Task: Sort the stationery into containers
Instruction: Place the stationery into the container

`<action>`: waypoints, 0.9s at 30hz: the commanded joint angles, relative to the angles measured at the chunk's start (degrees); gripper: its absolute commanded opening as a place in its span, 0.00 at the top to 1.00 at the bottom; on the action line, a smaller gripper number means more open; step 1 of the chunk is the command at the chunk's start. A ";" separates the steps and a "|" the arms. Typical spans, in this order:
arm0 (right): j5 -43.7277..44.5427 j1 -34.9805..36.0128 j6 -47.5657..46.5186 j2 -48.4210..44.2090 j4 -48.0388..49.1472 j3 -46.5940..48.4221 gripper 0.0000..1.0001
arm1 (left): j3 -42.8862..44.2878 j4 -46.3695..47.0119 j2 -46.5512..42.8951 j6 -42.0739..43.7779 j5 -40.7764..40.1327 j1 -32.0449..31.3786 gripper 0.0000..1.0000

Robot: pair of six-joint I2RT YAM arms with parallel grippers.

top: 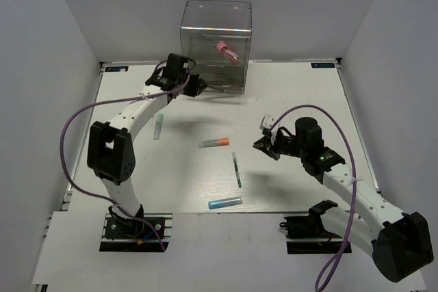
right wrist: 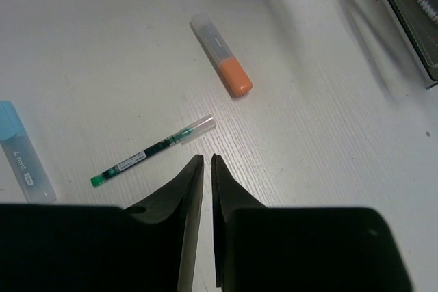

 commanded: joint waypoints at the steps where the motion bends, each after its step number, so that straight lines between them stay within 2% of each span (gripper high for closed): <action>1: 0.67 -0.18 -0.38 -1.26 0.73 -0.79 0.84 | 9.51 3.89 5.66 0.52 -1.94 0.29 1.00; 7: 1.02 0.00 -0.21 -1.88 0.82 -1.05 0.81 | 26.22 -0.50 17.80 0.52 -4.14 0.29 1.00; 14: 1.37 -0.18 0.14 -2.84 1.26 -1.75 0.77 | 30.99 -1.55 25.36 -2.20 -5.90 0.29 1.00; 18: 1.64 -0.18 0.14 -2.85 1.26 -2.02 0.65 | 31.52 -2.08 26.60 -2.73 -5.90 0.29 0.98; 19: 1.64 0.17 0.06 -2.85 1.17 -1.93 0.57 | 31.52 -1.47 26.60 -2.73 -5.90 0.29 0.94; 20: 1.55 -0.09 0.06 -2.76 1.00 -2.02 0.52 | 31.52 -0.95 26.60 -2.73 -5.90 0.29 0.81; 21: 0.94 -0.18 -0.03 -2.58 0.74 -1.93 0.42 | 31.52 -0.94 26.60 -2.73 -5.90 0.29 0.75; 22: 0.50 -0.09 -0.55 -2.06 0.65 -1.84 0.39 | 31.52 0.45 26.60 -2.73 -5.38 0.29 0.63; 23: -0.55 0.00 -0.82 -1.62 0.65 -1.67 0.39 | 31.52 0.46 26.60 -2.73 -5.37 0.29 0.57; 26: -2.58 0.17 -0.30 1.10 -2.25 -0.53 0.38 | 31.52 0.99 26.60 -1.50 -4.32 0.29 0.46; 27: -2.75 0.26 0.31 2.33 -2.34 -0.35 0.38 | 31.52 1.51 25.99 -1.50 -3.71 0.29 0.46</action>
